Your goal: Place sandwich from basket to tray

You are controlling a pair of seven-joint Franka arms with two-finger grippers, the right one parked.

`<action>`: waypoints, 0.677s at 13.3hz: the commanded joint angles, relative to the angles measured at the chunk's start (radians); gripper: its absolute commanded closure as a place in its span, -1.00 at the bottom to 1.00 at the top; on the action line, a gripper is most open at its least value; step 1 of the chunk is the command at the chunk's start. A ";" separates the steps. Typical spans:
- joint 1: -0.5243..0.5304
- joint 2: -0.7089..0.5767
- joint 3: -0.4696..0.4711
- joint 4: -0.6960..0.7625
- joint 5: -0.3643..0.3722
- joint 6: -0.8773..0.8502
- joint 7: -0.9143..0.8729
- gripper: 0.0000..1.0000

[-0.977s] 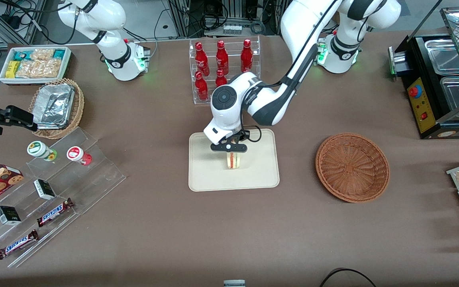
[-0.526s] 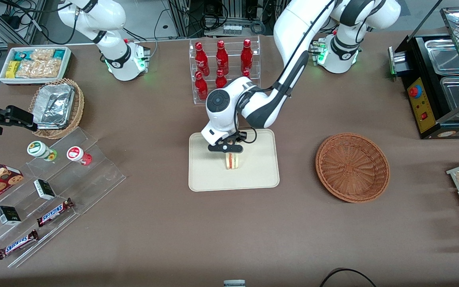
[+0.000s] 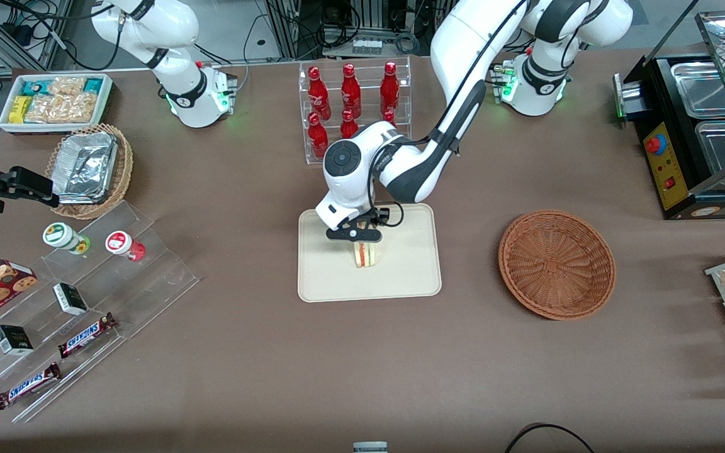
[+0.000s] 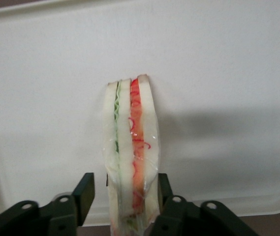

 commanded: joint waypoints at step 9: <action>0.096 -0.409 0.118 0.004 0.017 -0.448 -0.121 -0.99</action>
